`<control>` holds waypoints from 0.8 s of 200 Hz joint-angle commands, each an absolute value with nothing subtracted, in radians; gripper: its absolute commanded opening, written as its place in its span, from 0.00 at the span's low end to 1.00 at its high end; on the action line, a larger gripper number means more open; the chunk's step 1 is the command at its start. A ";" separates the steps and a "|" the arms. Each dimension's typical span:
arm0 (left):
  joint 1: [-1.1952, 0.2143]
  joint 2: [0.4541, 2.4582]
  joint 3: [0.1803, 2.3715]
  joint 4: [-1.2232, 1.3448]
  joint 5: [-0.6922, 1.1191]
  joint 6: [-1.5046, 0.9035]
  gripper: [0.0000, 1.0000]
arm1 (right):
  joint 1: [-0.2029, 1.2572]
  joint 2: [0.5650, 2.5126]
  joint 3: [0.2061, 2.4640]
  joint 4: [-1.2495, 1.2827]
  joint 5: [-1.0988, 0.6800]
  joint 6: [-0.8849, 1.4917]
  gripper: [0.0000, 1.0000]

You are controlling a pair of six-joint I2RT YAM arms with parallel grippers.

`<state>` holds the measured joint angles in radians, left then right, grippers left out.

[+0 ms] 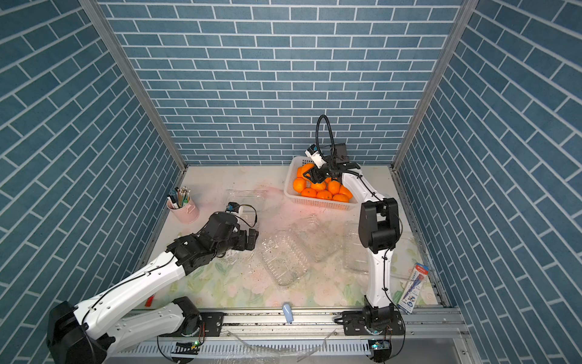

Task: Take oranges out of containers
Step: Place the orange in the basket.

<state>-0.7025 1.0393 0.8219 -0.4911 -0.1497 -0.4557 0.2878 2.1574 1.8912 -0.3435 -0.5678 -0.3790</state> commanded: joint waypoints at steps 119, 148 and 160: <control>-0.696 1.084 0.867 -0.529 -0.149 -0.453 0.99 | 0.287 2.308 1.919 -0.327 -0.553 -0.611 0.59; -0.696 1.099 0.877 -0.531 -0.145 -0.450 0.99 | 0.287 2.339 1.951 -0.325 -0.542 -0.616 0.66; -0.696 1.102 0.881 -0.532 -0.144 -0.450 0.99 | 0.286 2.342 1.962 -0.331 -0.538 -0.616 0.69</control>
<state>-0.7025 1.0931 0.8539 -0.5121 -0.1448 -0.4557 0.2878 2.3051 1.9282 -0.3325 -0.5571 -0.5514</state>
